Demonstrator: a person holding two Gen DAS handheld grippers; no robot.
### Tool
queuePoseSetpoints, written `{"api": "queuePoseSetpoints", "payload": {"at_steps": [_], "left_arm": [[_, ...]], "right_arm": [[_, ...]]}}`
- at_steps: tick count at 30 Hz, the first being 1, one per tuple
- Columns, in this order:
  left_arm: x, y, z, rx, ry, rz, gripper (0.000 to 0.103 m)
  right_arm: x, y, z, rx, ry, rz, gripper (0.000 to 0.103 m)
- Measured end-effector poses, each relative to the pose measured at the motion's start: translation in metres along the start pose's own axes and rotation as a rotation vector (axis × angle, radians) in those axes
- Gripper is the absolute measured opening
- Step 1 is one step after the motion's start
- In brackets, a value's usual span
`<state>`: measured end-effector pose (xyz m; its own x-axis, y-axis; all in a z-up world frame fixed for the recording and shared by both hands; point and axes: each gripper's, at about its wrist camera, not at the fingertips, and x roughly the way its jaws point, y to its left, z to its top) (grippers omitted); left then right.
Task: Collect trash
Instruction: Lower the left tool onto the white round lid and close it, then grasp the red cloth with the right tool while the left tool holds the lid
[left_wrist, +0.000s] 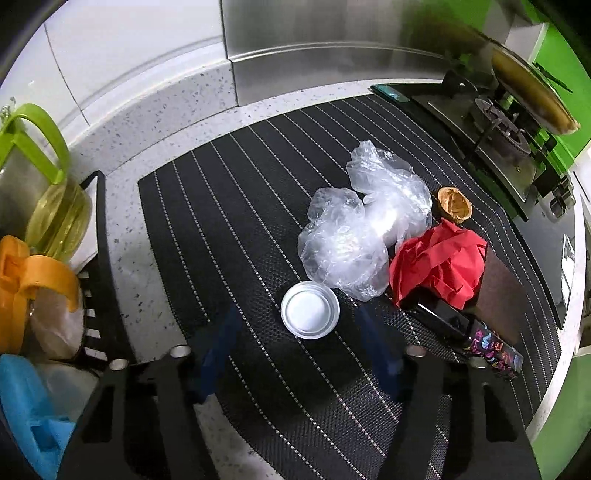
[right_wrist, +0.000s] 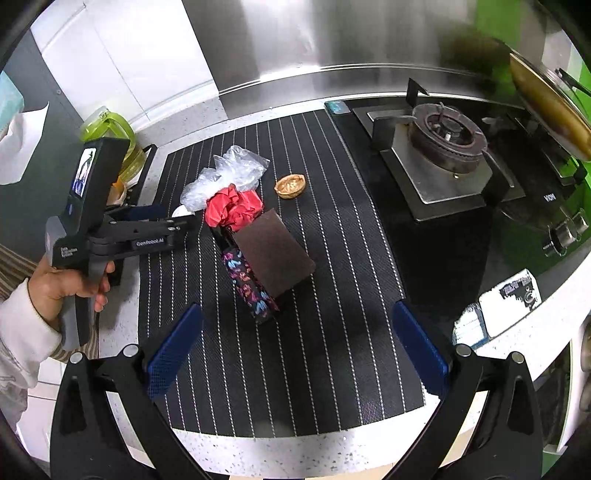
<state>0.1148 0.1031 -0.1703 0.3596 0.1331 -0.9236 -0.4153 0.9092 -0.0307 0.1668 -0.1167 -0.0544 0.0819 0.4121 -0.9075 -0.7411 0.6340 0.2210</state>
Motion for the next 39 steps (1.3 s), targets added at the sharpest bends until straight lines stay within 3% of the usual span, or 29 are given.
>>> {"api": "queuePoseSetpoints", "payload": {"at_steps": [5,17,31,32,34,38,39], "left_arm": [[0.002,-0.001,0.0,0.0,0.01,-0.009,0.032],[-0.019,-0.004,-0.012,-0.013,0.014,-0.045,0.031],[-0.051,0.007,-0.025,-0.035,-0.006,-0.075,0.031],[-0.051,0.008,-0.025,-0.036,-0.006,-0.075,0.031],[-0.051,0.009,-0.026,-0.038,-0.007,-0.079,0.031],[-0.051,0.012,-0.027,-0.046,-0.009,-0.084,0.031],[-0.051,0.013,-0.027,-0.048,-0.01,-0.084,0.031]], "right_arm": [[0.003,0.004,0.006,-0.005,-0.004,0.005,0.1],[0.015,0.024,0.028,-0.06,-0.017,0.02,0.1],[0.067,0.057,0.068,-0.165,0.001,0.054,0.099],[0.073,0.059,0.07,-0.175,0.006,0.057,0.098],[0.082,0.063,0.071,-0.191,0.023,0.056,0.078],[0.099,0.066,0.074,-0.201,0.058,0.059,0.06],[0.102,0.067,0.074,-0.202,0.064,0.059,0.051]]}}
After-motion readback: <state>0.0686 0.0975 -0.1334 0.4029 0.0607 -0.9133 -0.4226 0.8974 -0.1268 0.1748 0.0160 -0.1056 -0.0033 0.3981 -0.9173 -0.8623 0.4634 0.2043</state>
